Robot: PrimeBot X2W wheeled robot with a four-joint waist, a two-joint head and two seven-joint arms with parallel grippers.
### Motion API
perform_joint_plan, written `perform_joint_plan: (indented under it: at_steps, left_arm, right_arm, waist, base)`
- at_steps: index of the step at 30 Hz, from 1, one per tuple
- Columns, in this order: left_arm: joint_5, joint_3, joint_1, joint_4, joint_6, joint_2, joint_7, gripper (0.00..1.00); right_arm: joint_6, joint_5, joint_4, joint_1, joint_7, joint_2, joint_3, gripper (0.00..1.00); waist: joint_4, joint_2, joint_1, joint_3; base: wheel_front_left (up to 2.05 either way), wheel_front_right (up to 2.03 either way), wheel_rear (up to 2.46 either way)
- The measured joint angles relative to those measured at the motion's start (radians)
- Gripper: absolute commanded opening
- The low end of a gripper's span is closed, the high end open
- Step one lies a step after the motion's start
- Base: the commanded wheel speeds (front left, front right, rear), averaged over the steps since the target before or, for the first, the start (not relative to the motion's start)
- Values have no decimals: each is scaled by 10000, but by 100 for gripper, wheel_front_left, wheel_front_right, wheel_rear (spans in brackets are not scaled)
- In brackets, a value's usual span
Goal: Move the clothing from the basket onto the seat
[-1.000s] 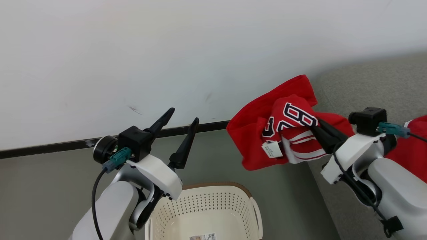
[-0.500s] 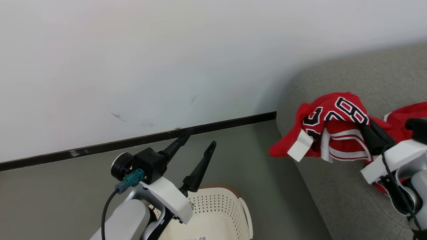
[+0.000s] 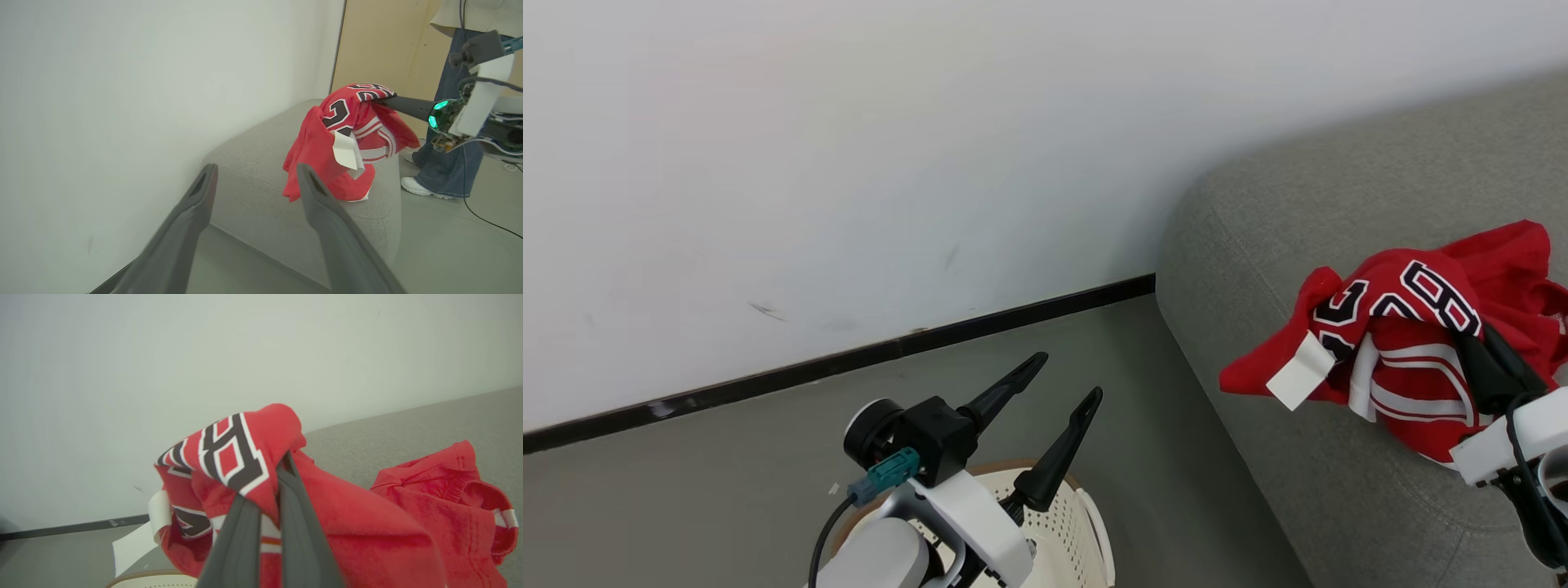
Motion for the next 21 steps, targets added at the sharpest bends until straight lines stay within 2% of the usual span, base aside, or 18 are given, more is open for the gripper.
perform_joint_plan:
  at_steps: [7, 21]
  left_arm:
    - [-75, -136, 6, 6, -12, -125, -96, 100]
    - [-159, -192, 51, 33, -94, -176, -221, 100]
  right_arm:
    - [0, -341, -453, 631, 0, 59, -508, 0]
    - [0, -541, -972, 1468, 0, 522, -662, 0]
  waist:
    - [-413, 0, 0, -30]
    - [-1268, 0, 0, 7]
  base:
    - [0, 0, 0]
    - [0, 0, 0]
